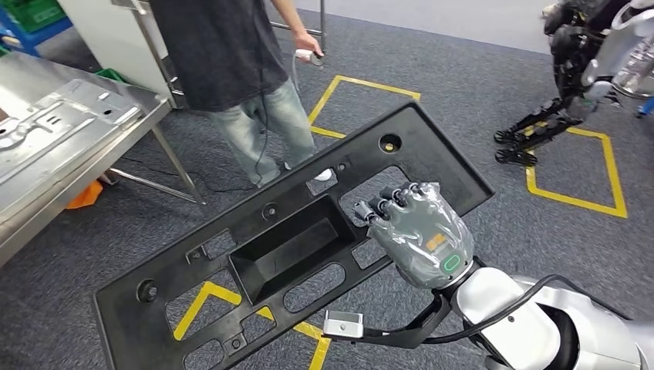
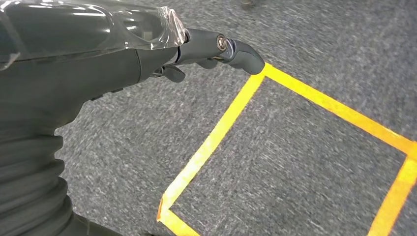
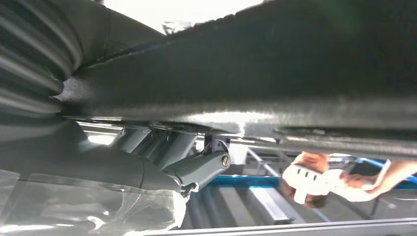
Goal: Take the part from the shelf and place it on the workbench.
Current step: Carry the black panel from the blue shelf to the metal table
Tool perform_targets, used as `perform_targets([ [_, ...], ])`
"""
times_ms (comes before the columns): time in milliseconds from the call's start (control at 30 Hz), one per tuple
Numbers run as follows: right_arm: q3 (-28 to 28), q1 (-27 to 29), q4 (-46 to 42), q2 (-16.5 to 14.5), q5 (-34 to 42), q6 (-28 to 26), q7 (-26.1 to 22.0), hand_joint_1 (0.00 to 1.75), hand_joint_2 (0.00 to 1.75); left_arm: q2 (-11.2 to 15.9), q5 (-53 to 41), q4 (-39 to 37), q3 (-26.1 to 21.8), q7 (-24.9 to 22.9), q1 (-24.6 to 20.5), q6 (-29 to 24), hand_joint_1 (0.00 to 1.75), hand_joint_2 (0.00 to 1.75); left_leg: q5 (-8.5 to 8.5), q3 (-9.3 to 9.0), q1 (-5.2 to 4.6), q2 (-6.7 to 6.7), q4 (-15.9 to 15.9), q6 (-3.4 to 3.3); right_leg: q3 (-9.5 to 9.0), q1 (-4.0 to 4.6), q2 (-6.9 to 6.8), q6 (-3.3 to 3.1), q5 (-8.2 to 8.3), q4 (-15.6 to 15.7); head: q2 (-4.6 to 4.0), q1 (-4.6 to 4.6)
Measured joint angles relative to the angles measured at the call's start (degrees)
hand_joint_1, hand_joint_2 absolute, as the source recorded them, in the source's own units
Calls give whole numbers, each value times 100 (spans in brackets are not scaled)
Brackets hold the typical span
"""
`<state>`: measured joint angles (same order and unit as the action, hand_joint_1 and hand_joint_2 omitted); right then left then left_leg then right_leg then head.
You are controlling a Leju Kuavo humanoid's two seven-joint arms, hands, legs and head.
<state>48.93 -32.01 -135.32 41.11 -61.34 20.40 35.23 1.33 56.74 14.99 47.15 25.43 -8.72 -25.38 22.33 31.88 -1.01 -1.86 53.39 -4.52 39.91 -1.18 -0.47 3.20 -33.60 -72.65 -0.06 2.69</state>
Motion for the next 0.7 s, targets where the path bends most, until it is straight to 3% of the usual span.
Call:
perform_targets([
  [33, 2, 12, 0, 2, 32, -4, 0, 175, 175, 0, 0, 0, 0, -1, 5, 0, 0, 175, 4, -7, 7, -73, 4, 3, 37, -5, 4, 8, 93, 13, -1, -1],
  [67, 3, 20, 0, 3, 72, -5, 0, 175, 175, 0, 0, 0, 0, -1, 10, 0, 0, 175, 12, -15, 20, -148, 13, 15, -51, -17, 21, 18, 285, 266, -1, -2],
  [133, 2, 21, 0, 4, 159, -14, -1, 175, 175, 2, -1, 0, 0, -2, 8, 0, 0, 175, 53, -2, 35, -298, 76, 72, -413, -76, 240, 55, 704, 1101, -1, -4],
  [167, 2, 22, -1, 4, 218, -27, -2, 175, 175, 4, -2, 0, 0, -2, 5, -1, 0, 175, 77, 25, 38, -365, 116, 107, -550, -105, 358, 57, 821, 1409, 0, -2],
  [233, -2, 28, -2, 4, 384, -84, -2, 175, 175, 10, -4, 0, 0, -4, 10, -2, 0, 175, 98, 89, 40, -477, 166, 163, -634, -115, 464, 21, 855, 1626, 1, -2],
  [267, -6, 30, -2, 5, 489, -137, -1, 175, 175, 11, -7, 0, 0, -4, 21, -2, 0, 175, 95, 110, 57, -529, 166, 181, -627, -104, 397, -22, 858, 1618, 1, -1],
  [300, -16, 31, -3, 4, 608, -217, 2, 175, 175, 11, -9, 0, 0, -5, 34, -2, 0, 175, 110, 130, 67, -518, 191, 202, -632, -93, 334, -56, 858, 1623, 1, -3],
  [367, -64, 31, -12, 4, 860, -445, 9, 175, 175, 8, -15, 0, 0, -4, 39, -2, 0, 175, 284, 275, 74, -294, 489, 259, -651, -86, 201, -122, 857, 1634, 0, 6],
  [433, -134, 37, -39, 7, 1113, -709, 15, 175, 175, 4, -20, 0, 0, -4, 18, -2, 0, 175, 645, 644, 83, 4, 1249, 318, -665, -64, 72, -161, 840, 1635, 0, 16],
  [467, -169, 43, -52, 10, 1238, -841, 16, 175, 175, 3, -24, 0, 0, -4, 11, -1, 0, 175, 799, 852, 95, 69, 1662, 336, -669, -53, 7, -170, 831, 1635, 1, 16],
  [500, -203, 52, -66, 14, 1359, -969, 17, 175, 175, 1, -28, 0, 0, -5, 14, 0, 0, 175, 876, 1002, 106, 98, 1944, 345, -672, -44, -57, -174, 821, 1634, 1, 16],
  [533, -241, 62, -81, 23, 1473, -1091, 20, 175, 175, -1, -31, 0, 0, -5, 20, 1, 0, 175, 843, 1039, 113, 110, 1998, 344, -680, -39, -119, -175, 811, 1634, 1, 16],
  [567, -285, 71, -103, 35, 1566, -1196, 29, 175, 175, -3, -33, 0, 0, -5, 25, 1, 0, 175, 709, 947, 114, 125, 1800, 333, -694, -34, -178, -172, 800, 1634, 1, 16],
  [600, -335, 75, -132, 52, 1635, -1279, 45, 175, 175, -3, -33, 0, 0, -5, 26, 1, 0, 175, 514, 746, 105, 169, 1406, 310, -716, -31, -235, -166, 787, 1635, 1, 16],
  [667, -446, 75, -201, 93, 1711, -1391, 79, 175, 175, -2, -33, 0, 0, -5, 16, 0, 0, 175, 208, 299, 47, 385, 544, 244, -765, -17, -336, -137, 755, 1638, 1, 16],
  [700, -499, 74, -232, 114, 1729, -1422, 92, 175, 175, -2, -33, 0, 0, -4, 9, 1, 0, 175, 150, 177, 13, 464, 298, 213, -783, -11, -380, -115, 741, 1643, 1, 14],
])
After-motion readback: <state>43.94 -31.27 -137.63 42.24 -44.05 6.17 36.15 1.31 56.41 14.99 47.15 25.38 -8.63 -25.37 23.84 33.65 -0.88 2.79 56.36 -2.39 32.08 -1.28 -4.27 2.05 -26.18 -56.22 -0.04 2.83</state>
